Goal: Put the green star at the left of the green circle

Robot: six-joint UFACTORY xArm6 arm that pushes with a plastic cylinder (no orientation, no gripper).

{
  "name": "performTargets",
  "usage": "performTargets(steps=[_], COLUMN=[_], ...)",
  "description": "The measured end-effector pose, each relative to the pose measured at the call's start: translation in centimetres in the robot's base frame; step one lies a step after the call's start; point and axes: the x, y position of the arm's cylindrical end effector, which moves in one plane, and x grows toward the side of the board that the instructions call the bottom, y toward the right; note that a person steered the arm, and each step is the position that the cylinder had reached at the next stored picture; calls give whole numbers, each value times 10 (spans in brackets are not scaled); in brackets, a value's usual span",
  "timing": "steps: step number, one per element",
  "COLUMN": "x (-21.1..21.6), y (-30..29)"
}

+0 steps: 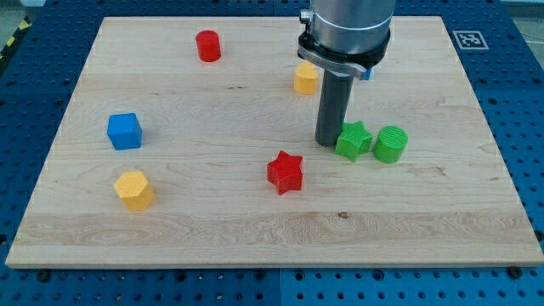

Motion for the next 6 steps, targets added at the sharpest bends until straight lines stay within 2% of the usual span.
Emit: performTargets(steps=[1,2,6], x=[-29,-37,-12], y=[0,2,25])
